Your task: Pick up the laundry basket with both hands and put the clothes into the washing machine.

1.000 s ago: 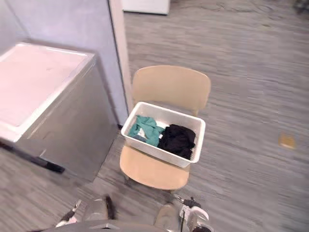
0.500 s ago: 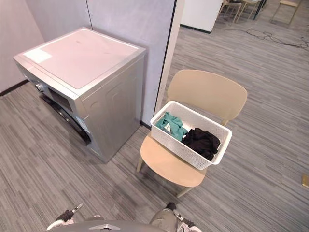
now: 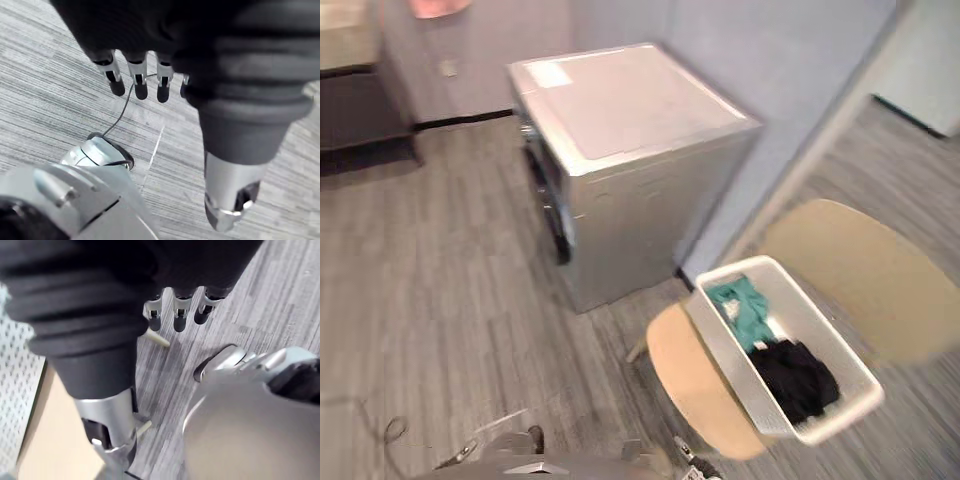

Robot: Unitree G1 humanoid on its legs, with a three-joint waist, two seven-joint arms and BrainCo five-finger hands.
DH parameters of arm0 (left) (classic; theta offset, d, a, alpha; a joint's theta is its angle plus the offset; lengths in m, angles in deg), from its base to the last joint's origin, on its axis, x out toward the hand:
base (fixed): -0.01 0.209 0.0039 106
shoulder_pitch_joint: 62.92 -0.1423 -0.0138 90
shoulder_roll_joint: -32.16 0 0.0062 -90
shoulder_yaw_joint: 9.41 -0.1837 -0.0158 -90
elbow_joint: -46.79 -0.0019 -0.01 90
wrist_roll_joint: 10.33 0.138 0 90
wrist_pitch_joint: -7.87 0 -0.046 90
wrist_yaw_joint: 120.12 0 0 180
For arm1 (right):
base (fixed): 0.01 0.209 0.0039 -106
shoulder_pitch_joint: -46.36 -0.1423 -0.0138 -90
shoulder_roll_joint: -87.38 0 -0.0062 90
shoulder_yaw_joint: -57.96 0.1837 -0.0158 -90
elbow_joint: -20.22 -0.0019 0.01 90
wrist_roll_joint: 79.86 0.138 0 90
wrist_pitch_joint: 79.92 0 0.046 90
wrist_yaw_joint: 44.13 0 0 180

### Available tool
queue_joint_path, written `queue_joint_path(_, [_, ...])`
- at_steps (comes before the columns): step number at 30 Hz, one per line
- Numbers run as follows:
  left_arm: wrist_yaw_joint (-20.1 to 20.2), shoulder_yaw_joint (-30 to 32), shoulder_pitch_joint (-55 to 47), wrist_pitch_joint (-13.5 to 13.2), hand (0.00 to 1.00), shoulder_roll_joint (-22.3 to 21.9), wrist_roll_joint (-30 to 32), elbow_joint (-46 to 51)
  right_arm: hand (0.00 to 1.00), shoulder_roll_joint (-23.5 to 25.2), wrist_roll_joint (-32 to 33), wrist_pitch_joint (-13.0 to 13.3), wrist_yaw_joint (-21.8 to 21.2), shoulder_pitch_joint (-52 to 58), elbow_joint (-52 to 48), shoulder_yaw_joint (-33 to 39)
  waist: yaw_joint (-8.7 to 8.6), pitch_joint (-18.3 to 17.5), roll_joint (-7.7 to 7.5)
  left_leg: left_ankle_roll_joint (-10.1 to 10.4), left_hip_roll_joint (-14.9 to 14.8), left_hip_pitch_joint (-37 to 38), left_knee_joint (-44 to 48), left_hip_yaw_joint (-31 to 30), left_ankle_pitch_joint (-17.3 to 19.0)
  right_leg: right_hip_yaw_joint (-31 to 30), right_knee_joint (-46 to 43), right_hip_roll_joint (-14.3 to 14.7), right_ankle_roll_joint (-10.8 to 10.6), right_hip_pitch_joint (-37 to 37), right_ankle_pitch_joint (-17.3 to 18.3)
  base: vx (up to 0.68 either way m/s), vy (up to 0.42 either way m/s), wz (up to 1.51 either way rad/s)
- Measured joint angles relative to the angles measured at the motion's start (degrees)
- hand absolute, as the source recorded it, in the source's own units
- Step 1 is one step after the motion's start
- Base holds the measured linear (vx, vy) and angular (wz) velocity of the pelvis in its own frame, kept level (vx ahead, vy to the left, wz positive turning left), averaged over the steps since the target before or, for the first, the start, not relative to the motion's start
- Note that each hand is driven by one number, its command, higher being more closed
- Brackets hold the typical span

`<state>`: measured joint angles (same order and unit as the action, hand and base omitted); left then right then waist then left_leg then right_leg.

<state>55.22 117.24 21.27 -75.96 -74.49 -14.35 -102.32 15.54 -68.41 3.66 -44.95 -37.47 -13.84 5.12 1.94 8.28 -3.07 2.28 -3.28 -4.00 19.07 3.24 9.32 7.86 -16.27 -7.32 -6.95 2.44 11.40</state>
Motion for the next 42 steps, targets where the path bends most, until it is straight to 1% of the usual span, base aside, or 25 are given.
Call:
queue_joint_path(2, [0.0, -1.1, 0.2, 0.0, 0.00, -1.1, -0.3, 0.2, 0.00, -0.1, 0.1, 0.1, 0.0, -0.8, -1.3, -1.0, -0.05, -0.2, 2.93, 0.9, -1.7, -2.1, 4.9, -0.2, 3.8, 0.0, -4.6, 1.9, 0.7, -0.1, 0.7, 0.07, 0.039, 0.86])
queue_joint_path(3, [0.1, -2.6, 0.4, -0.5, 0.00, -1.4, -0.9, 2.3, 0.00, -0.3, 0.5, 0.4, 0.0, -0.9, -2.6, -3.1, -1.10, -0.4, 3.87, 1.6, -1.0, -4.4, 9.4, -4.7, 6.6, -1.5, -8.8, 2.5, 3.6, -1.6, 2.9, 0.12, 0.075, 1.14])
queue_joint_path(4, [0.1, -3.6, 0.5, -1.2, 0.00, -1.7, -2.2, 4.0, 0.00, 0.1, 0.5, 0.5, 0.0, -0.8, -2.8, -3.5, -0.89, -0.6, 3.57, 3.8, -1.3, -6.5, 15.2, -4.7, 8.0, -1.3, -7.9, 2.9, 4.5, -0.2, 4.4, 0.11, 0.118, 0.98])
queue_joint_path(6, [0.1, -4.5, 0.7, -1.7, 0.00, -2.3, -3.7, 5.8, 0.00, -0.3, 0.5, 0.5, 0.0, -1.6, -3.3, -3.8, -0.01, 0.1, 4.54, 8.0, -3.2, -16.6, 33.7, -4.6, 6.5, -1.2, -9.9, 3.3, 0.9, -0.1, 9.6, 0.08, 0.085, 0.25])
queue_joint_path(7, [0.1, -5.3, 0.5, -1.8, 0.00, -2.4, -4.3, 6.4, 0.00, -0.4, 0.5, 0.4, 0.1, -1.8, -3.2, -3.8, 0.24, 0.6, 5.01, 9.6, -4.3, -18.2, 37.9, -4.2, 4.8, -1.7, -11.4, 3.5, 1.6, 0.2, 11.0, 0.05, 0.056, 0.05])
queue_joint_path(8, [0.0, -5.4, 0.5, -1.8, 0.00, -2.4, -4.9, 6.4, 0.00, -0.5, 0.6, 0.4, 0.1, -1.8, -3.2, -4.0, 0.52, 0.7, 4.99, 9.7, -4.5, -18.3, 38.8, -3.6, 4.0, -2.4, -11.4, 3.3, 1.8, 0.6, 11.3, 0.06, 0.130, -0.11])
queue_joint_path(9, [0.0, -5.3, 0.9, -1.8, 0.00, -2.4, -5.6, 6.9, 0.00, -0.4, 0.6, 0.3, 0.2, -2.1, -3.2, -4.5, 1.15, 1.3, 2.87, 8.3, -5.2, -18.9, 41.0, -1.3, 1.6, -2.8, -10.6, 1.7, 2.0, 2.1, 11.4, 0.03, 0.095, -0.29])
queue_joint_path(10, [0.0, -5.4, 0.8, -1.8, 0.00, -1.9, -6.4, 7.2, 0.00, -0.5, 0.6, 0.2, 0.2, -1.9, -3.3, -5.6, 1.35, 1.3, 2.89, 4.2, -7.4, -19.4, 41.7, 1.6, 2.9, -3.4, -9.3, 0.8, 1.1, 2.9, 10.9, 0.02, 0.098, -0.38])
queue_joint_path(12, [-0.1, -5.2, 0.3, -1.8, 0.00, -1.6, -7.1, 7.2, 0.00, -0.8, 0.6, 0.2, 0.3, -1.9, -3.5, -7.1, 1.18, 1.3, 2.94, 1.1, -11.9, -19.4, 36.2, 3.1, 5.2, -4.7, -8.0, 0.4, 0.9, 3.2, 10.7, 0.07, 0.134, -0.33])
queue_joint_path(15, [-1.1, -4.4, 0.0, -1.8, 0.00, -1.2, -8.2, 7.2, 0.00, -1.1, 0.5, 0.0, 0.6, -1.8, -3.4, -9.5, 1.68, 0.9, 2.06, 2.9, -16.7, -19.0, 14.1, -3.6, 3.0, -8.2, -5.4, -2.2, -0.2, 3.2, 11.4, 0.17, 0.323, -0.36])
queue_joint_path(16, [-1.4, -4.5, -0.5, -1.9, 0.00, -1.1, -8.9, 6.9, 0.00, -1.2, 0.4, 0.0, 0.6, -1.7, -3.4, -10.0, 1.78, 0.5, 1.92, 4.2, -17.5, -17.8, 9.2, -5.2, 1.8, -9.6, -4.4, -3.6, -1.0, 3.5, 11.8, 0.27, 0.538, -0.54])
queue_joint_path(17, [-2.0, -4.7, -1.5, -2.1, 0.00, -1.0, -9.7, 6.0, 0.00, -1.1, 0.4, -0.1, 0.7, -1.4, -3.3, -10.0, 2.44, -0.2, 1.32, 10.9, -17.5, -16.8, 9.1, -3.0, -2.1, -11.4, -2.3, -6.3, -2.0, 5.0, 12.5, 0.41, 0.673, -0.71])
queue_joint_path(18, [-2.5, -5.4, -2.7, -2.2, 0.00, 0.1, -9.7, 4.4, 0.00, -0.2, 0.2, -0.1, 0.7, 0.1, -2.4, -9.2, 2.56, -1.9, 0.01, 11.4, -14.8, -16.8, 12.9, 0.5, -2.2, -13.8, -0.4, -10.5, -1.8, 6.7, 10.3, 0.41, 0.573, -0.52])
queue_joint_path(19, [-2.7, -5.5, -2.8, -2.3, 0.00, 0.7, -9.7, 3.6, 0.00, 0.9, -0.2, 0.1, 0.9, 0.2, -1.9, -8.7, 1.85, -3.0, -1.50, 10.8, -13.3, -17.1, 14.1, 1.0, -0.7, -15.5, -1.2, -11.7, -2.1, 6.4, 7.7, 0.45, 0.541, -0.11])
queue_joint_path(21, [-2.5, -8.3, -2.6, -2.2, 0.00, 3.2, -8.7, 1.2, 0.00, 2.2, -0.2, 0.4, 0.8, -0.3, -1.3, -6.4, 1.06, -4.4, -2.79, 7.9, -10.8, -14.4, 13.7, 3.0, 1.3, -18.8, -8.5, -12.3, -0.3, 1.9, -5.7, 0.42, 0.527, 0.04])
queue_joint_path(23, [-2.6, -10.9, -2.6, -2.2, 0.00, 4.1, -7.1, 0.4, 0.00, 2.4, -0.2, 0.6, 0.8, -0.7, -1.1, -6.1, 0.93, -4.4, -2.81, 6.4, -9.7, -10.5, 10.9, 5.3, 2.0, -19.8, -15.1, -12.3, 1.1, -2.0, -15.6, 0.39, 0.441, -0.24])
queue_joint_path(24, [-2.6, -12.9, -2.6, -2.1, 0.00, 5.0, -5.4, -0.4, 0.00, 2.3, -0.2, 1.2, 0.8, -1.0, -1.1, -6.6, 0.21, -4.3, -2.68, 4.8, -9.1, -5.6, 6.9, 7.8, 1.7, -19.6, -23.7, -11.9, 0.7, -6.1, -17.8, 0.37, 0.338, -0.39])
queue_joint_path(29, [-2.5, -16.6, -2.5, -1.6, 0.00, 5.4, -1.8, -0.7, 0.00, 0.7, -0.1, 1.2, 0.3, -0.9, -6.6, -12.9, -0.97, -2.9, -0.49, 4.5, -9.1, 7.5, -3.0, 16.5, 0.7, -7.6, -39.7, -3.3, 1.0, -19.6, -2.2, 0.20, 0.073, -0.71])
queue_joint_path(30, [-2.4, -16.7, -2.3, -1.5, 0.00, 5.4, -1.2, -0.7, 0.00, 0.6, -0.1, 1.2, 0.2, -0.4, -8.9, -15.4, -1.61, -2.7, -0.25, 5.0, -9.2, 8.5, -4.3, 18.5, 0.8, -3.8, -34.7, -1.1, 1.0, -21.6, -1.2, 0.18, -0.094, -0.84])
queue_joint_path(31, [-2.3, -16.8, -1.9, -1.4, 0.00, 5.6, -0.3, -0.6, 0.00, 0.6, -0.1, 1.1, 0.2, 0.2, -12.1, -19.0, -2.04, -2.0, -0.70, 5.4, -8.2, 9.8, -4.8, 20.3, 1.6, -0.1, -22.1, 0.5, 1.7, -20.8, -3.9, 0.19, -0.106, -0.85])
queue_joint_path(33, [-2.3, -17.0, -0.2, -1.2, 0.00, 4.4, -0.2, -1.9, 0.00, -0.4, 0.0, 1.2, 0.0, -0.3, -15.3, -23.0, -1.95, -0.9, 1.19, 5.8, -7.8, 12.2, -7.8, 22.5, 0.9, 0.8, -13.5, 2.4, 6.1, -16.7, -2.1, 0.17, -0.022, -0.84])
queue_joint_path(35, [-2.2, -18.0, 2.8, -1.3, 0.00, 1.9, -0.1, -2.5, 0.00, -1.1, 0.1, 1.4, 0.0, -1.5, -20.2, -26.5, -3.49, 1.3, 4.86, 6.2, -7.7, 12.6, -12.7, 23.6, -1.7, 0.9, -9.0, 4.3, 6.5, -17.2, -4.7, 0.11, 0.028, -0.44])
queue_joint_path(38, [-1.3, -17.9, 4.2, -1.3, 0.00, -1.0, 1.2, -1.2, 0.00, -1.0, 0.1, 1.5, -0.7, 0.3, -23.3, -30.4, -3.55, 1.5, 6.07, 6.1, -7.9, 14.4, -14.3, 23.2, -1.7, 0.9, -8.9, 5.7, 7.1, -15.9, -3.0, 0.08, -0.006, 0.01])
queue_joint_path(40, [-0.8, -18.9, 4.0, -1.3, 0.00, -1.0, 2.1, 0.1, 0.00, -0.9, 0.1, 1.7, -1.5, 2.4, -27.2, -32.8, -3.82, 1.8, 5.76, 6.8, -10.5, 13.1, -6.9, 21.0, 0.7, 2.2, -8.5, 5.7, 7.3, -13.7, -0.9, 0.07, -0.047, 0.29])
queue_joint_path(42, [-1.1, -18.6, 3.0, -1.2, 0.00, -0.3, 1.9, 2.5, 0.00, -1.5, 0.5, 1.8, -1.7, 3.2, -30.9, -36.1, -3.69, 1.9, 5.00, 5.9, -14.0, 5.4, 11.5, 16.2, 1.2, 2.7, -7.5, 5.9, 7.5, -11.1, -0.5, 0.05, -0.041, 0.14])
